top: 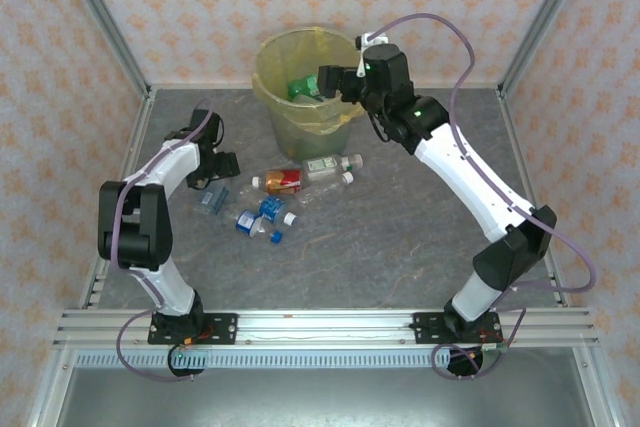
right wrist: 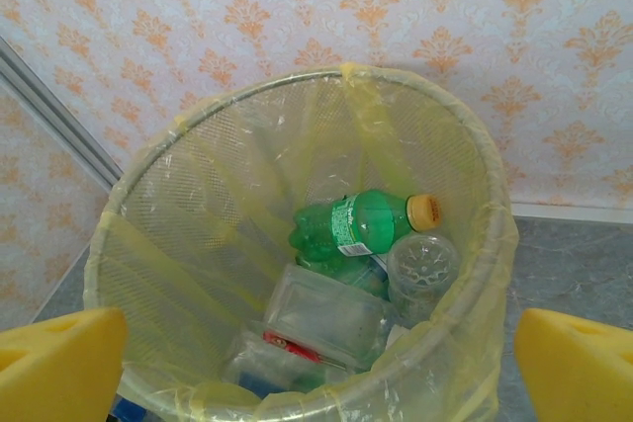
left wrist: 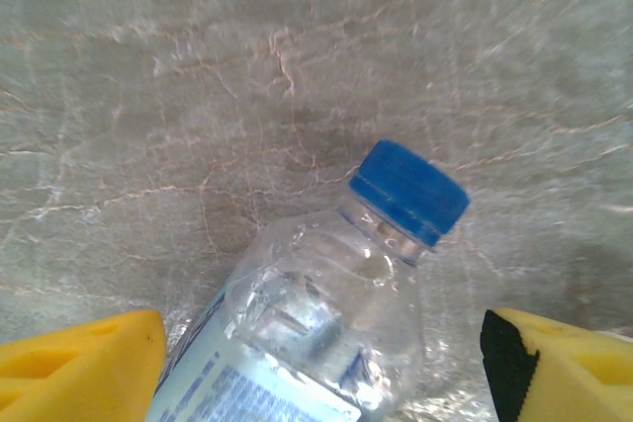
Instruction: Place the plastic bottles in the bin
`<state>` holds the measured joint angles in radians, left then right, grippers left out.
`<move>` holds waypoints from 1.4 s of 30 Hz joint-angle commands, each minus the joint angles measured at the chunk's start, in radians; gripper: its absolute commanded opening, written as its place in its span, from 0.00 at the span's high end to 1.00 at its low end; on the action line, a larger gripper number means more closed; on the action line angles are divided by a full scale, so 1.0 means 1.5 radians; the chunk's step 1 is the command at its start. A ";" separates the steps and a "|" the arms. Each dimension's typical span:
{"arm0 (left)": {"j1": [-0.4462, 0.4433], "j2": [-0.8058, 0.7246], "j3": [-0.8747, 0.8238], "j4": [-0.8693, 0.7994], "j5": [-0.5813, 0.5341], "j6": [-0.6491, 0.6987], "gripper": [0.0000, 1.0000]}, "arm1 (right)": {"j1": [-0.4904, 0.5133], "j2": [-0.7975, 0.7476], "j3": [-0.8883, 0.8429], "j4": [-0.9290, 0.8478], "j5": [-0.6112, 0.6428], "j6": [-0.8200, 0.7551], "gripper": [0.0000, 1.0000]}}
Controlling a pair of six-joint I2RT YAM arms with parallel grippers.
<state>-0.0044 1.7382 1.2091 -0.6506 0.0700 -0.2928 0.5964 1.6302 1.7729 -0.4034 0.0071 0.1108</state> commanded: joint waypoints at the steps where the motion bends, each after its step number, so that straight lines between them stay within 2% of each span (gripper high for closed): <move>1: 0.002 0.015 0.006 -0.031 -0.017 0.018 0.14 | -0.008 -0.030 -0.015 0.026 0.012 -0.006 0.00; 11: 0.013 0.077 0.007 -0.035 -0.055 0.003 0.17 | -0.011 -0.030 -0.011 0.023 0.011 -0.009 0.00; 18: 0.039 0.088 0.008 -0.032 -0.044 -0.023 0.26 | -0.012 -0.032 -0.015 0.022 0.014 -0.011 0.00; 21: 0.041 0.081 0.003 -0.032 -0.014 -0.021 0.26 | -0.012 -0.036 -0.020 0.025 0.014 -0.011 0.01; 25: 0.041 0.063 -0.016 -0.030 -0.012 -0.016 0.26 | -0.014 -0.039 -0.032 0.035 0.011 -0.009 0.00; 30: 0.041 0.055 -0.033 -0.030 -0.021 -0.017 0.38 | -0.016 -0.034 -0.031 0.039 0.003 -0.004 0.00; 33: 0.042 0.041 -0.031 -0.032 -0.026 -0.020 0.40 | -0.016 -0.031 -0.026 0.039 -0.001 -0.003 0.00; 42: 0.041 -0.024 0.053 -0.080 -0.050 -0.035 0.45 | -0.017 -0.027 -0.012 0.034 -0.007 0.005 0.00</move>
<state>0.0544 1.7622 1.2194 -0.7170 0.0360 -0.3222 0.5751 1.6054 1.7298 -0.3729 0.0017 0.1112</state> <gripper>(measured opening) 0.567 0.996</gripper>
